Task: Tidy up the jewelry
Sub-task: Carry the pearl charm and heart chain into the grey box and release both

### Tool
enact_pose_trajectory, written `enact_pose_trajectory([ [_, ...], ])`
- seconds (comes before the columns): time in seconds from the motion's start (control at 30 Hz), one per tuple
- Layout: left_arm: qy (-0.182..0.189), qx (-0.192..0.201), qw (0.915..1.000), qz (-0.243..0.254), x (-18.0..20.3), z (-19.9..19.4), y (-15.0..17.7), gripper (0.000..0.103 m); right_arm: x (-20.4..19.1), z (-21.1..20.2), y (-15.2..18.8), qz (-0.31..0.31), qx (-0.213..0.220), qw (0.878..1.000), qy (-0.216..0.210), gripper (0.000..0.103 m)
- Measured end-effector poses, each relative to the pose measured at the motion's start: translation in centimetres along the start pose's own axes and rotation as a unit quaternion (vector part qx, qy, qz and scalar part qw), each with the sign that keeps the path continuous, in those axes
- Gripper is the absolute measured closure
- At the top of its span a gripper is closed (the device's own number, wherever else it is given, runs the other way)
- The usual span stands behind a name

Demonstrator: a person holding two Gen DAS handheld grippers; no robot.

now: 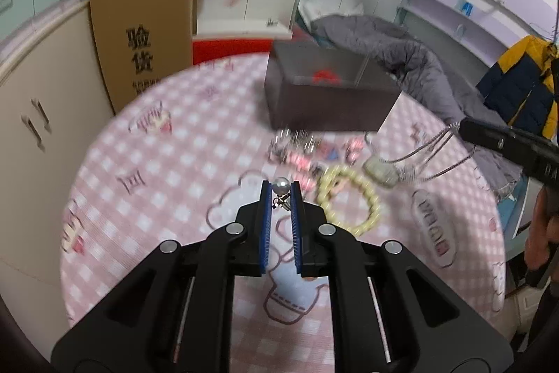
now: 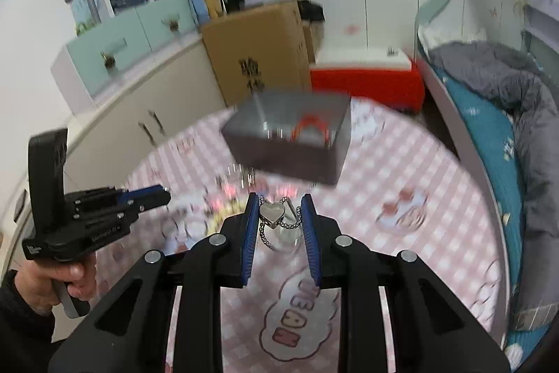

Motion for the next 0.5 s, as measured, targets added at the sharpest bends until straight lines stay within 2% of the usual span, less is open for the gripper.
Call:
enact_pose_trajectory([
  [0.13,0.005,0.029,0.9995,0.007,0.6,-2.0,-2.3,0.093,-0.1,-2.3,-3.0,-0.007,0.033,0.999,-0.021,0.081],
  [0.5,0.018,0.083,0.9954,0.044,2.6,-4.8,-9.1,0.093,-1.6,-6.4,-10.9,-0.063,0.111,0.991,-0.032,0.081],
])
Point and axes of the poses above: each gripper's, at about its wrist camera, not at the fingertips, and z roughly the way its jaws point, x to its right, y to its underside, the point moved 5 cm from there along z, roughly the way its jaws point, and after that the axes turned 1 degree about -z, right-handed, at the moved point
